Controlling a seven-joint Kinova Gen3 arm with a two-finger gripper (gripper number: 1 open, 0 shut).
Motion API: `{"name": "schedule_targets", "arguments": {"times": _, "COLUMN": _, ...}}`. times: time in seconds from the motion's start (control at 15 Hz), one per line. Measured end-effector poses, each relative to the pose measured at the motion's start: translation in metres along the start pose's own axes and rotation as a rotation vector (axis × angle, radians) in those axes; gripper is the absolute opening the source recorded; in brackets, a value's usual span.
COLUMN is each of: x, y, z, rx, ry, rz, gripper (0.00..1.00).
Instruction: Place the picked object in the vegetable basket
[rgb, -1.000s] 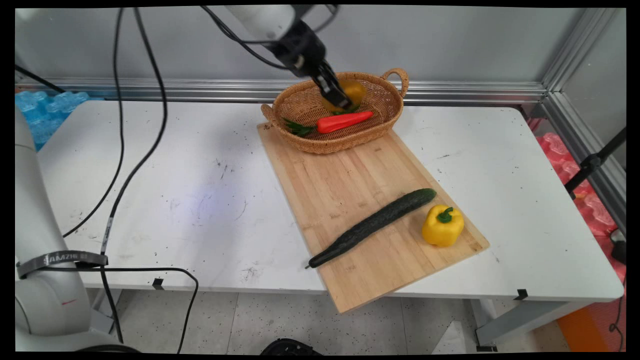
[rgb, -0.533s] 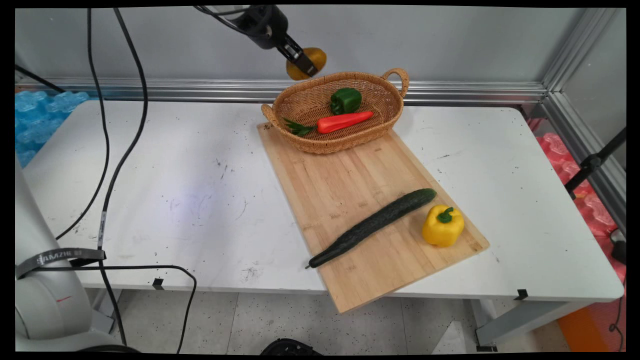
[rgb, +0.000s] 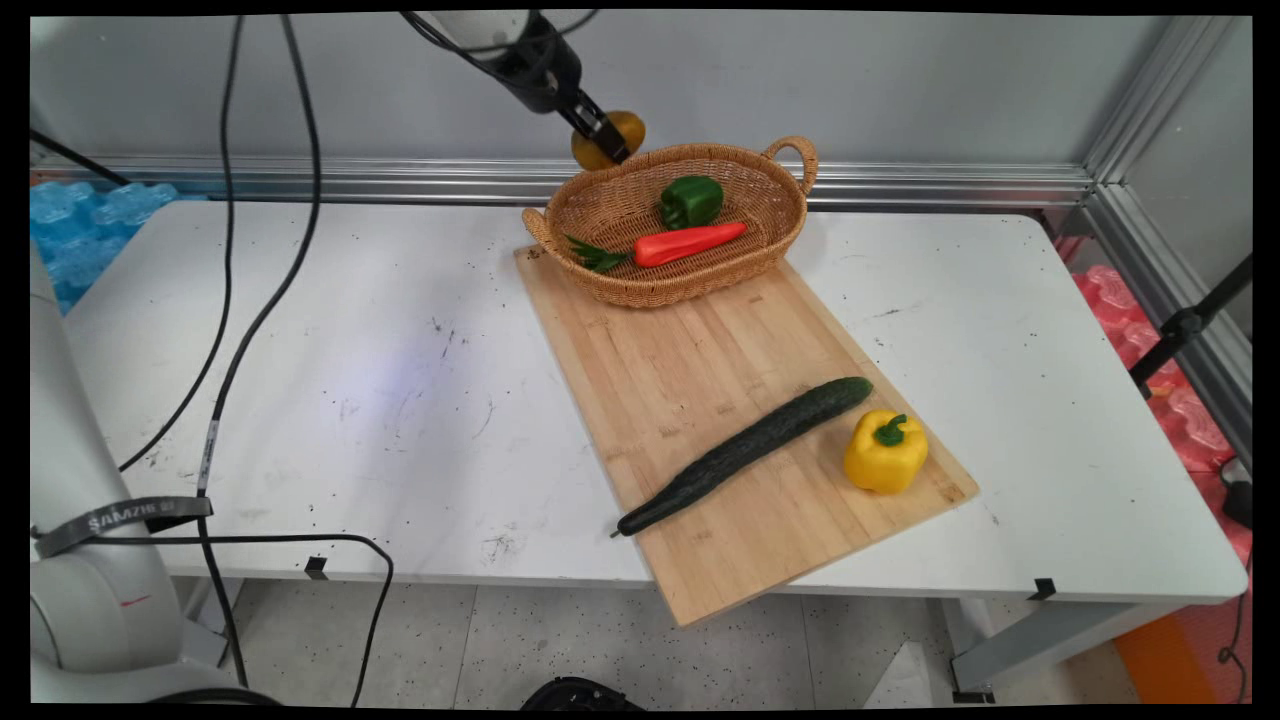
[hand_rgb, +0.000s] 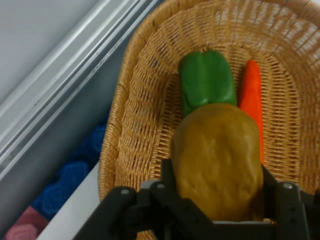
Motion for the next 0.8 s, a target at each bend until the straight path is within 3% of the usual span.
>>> {"name": "schedule_targets", "arguments": {"times": 0.8, "x": -0.015, "y": -0.006, "z": 0.120, "rx": -0.054, "ry": -0.150, "rz": -0.002, "gripper": 0.00}}
